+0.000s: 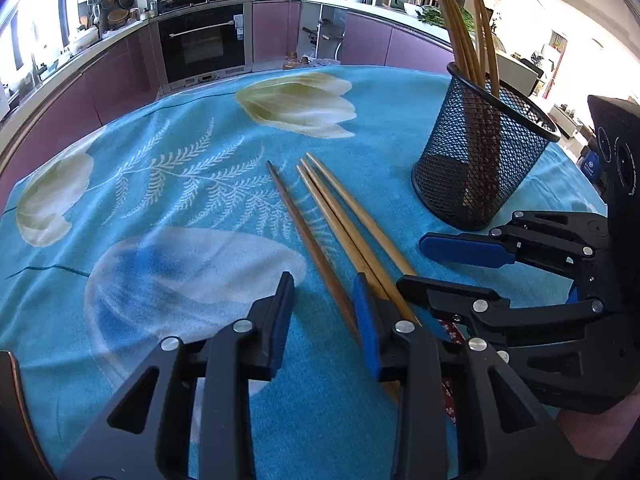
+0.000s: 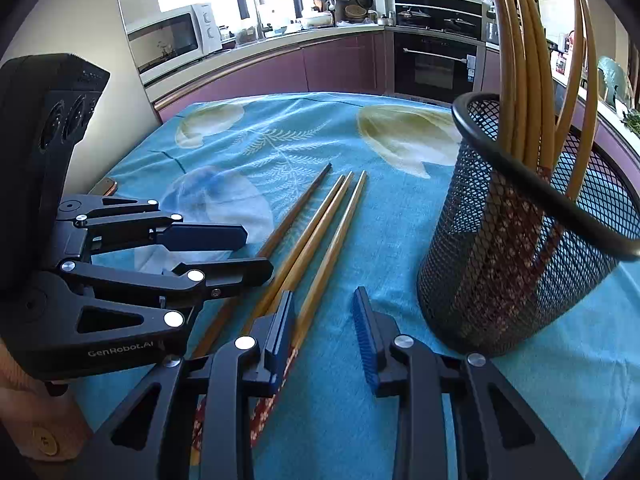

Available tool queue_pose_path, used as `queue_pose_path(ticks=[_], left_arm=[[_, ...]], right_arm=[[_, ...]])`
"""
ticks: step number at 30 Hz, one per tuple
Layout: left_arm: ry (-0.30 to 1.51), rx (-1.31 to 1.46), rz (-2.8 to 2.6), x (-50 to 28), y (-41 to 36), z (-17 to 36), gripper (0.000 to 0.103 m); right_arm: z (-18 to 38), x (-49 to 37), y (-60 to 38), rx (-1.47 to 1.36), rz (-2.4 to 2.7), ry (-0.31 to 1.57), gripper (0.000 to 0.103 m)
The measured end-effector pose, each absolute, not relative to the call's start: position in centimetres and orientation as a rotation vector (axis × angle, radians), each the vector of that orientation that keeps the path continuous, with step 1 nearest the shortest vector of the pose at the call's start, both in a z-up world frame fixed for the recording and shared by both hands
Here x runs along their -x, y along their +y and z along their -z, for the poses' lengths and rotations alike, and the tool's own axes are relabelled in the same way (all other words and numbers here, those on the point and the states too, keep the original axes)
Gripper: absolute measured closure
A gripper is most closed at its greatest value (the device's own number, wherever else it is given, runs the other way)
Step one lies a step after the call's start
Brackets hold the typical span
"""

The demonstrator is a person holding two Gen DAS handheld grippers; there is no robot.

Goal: Organize utensils
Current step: 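Return the left tool to the pile and grasp a chopstick while the right tool grasps another, then lift both chopsticks upright and carry them over the mesh cup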

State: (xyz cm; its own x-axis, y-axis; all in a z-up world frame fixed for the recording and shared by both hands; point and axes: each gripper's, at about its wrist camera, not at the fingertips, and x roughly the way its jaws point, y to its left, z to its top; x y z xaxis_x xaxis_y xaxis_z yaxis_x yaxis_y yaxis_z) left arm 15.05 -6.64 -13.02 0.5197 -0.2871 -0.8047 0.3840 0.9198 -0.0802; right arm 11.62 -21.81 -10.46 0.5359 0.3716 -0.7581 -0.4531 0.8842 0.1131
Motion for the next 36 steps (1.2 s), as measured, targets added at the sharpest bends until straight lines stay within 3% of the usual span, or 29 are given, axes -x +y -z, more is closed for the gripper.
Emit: queue_pose_path(ticks=[5, 11, 28, 36], left_arm=[[0.950, -0.080, 0.395, -15.4, -6.5, 13.0, 0.088], [0.954, -0.021, 0.374, -15.1, -6.0, 13.0, 0.093], [0.950, -0.010, 0.417, -12.3, -5.5, 12.7, 0.095], [0.974, -0.058, 0.444, -13.1, -5.7, 13.1, 0.088]], right_arm=[[10.5, -11.9, -22.7, 0.042, -0.491, 0.888, 0.092], [10.5, -11.8, -23.7, -0.032, -0.485, 0.892, 0.097], [9.5, -10.3, -24.0, -0.038, -0.586, 0.885, 0.097], [10.1, -11.0, -23.1, 0.021, -0.559, 0.912, 0.094]])
